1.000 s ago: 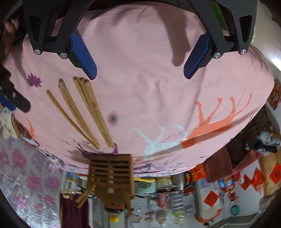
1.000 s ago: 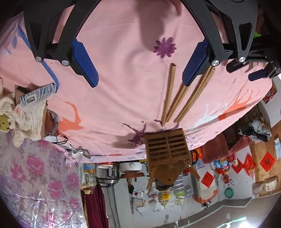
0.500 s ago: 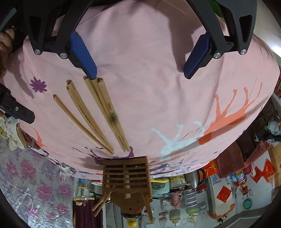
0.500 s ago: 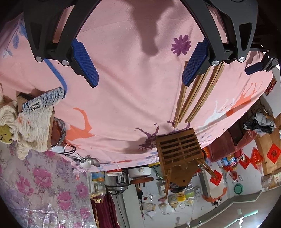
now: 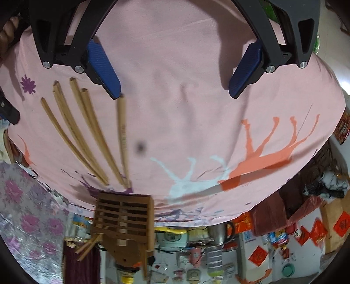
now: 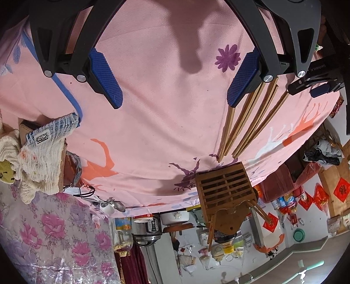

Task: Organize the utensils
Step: 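Close the left tool on a lone chopstick while the right tool grasps another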

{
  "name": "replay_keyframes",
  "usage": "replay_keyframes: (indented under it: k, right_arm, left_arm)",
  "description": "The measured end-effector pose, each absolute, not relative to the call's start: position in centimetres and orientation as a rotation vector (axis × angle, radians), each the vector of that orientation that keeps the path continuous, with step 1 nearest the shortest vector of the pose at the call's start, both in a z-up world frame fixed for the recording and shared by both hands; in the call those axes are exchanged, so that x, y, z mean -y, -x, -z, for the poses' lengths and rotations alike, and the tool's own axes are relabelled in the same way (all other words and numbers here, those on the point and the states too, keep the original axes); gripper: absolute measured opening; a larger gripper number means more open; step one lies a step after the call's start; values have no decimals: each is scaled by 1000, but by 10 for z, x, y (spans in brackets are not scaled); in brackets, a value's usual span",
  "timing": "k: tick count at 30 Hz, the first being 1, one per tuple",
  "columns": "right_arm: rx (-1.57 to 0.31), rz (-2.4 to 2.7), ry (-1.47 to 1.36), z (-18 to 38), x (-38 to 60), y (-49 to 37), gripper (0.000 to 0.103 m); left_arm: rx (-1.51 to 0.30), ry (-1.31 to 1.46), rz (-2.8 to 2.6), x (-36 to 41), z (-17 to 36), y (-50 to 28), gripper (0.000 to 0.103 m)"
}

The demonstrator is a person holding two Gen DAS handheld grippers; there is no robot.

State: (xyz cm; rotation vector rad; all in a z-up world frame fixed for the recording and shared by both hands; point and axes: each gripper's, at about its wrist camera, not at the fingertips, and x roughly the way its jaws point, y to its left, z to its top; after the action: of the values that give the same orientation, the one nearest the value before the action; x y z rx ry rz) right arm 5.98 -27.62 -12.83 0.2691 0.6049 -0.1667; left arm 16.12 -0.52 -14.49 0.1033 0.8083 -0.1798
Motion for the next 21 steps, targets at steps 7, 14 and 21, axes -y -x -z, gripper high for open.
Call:
replay_keyframes:
  k: [7,14,21]
  right_arm:
    - [-604,168,-267,129,275,-60,92]
    - [-584,150,-235,126,268,-58,89]
    - [-607,47,-188,127,251,-60,67]
  left_arm:
    - [-760,-176,251,37,143,-156,15]
    - [-775,-131,145,6,142,-159,8]
    - [-770,-59,93,-23,142,-158,48]
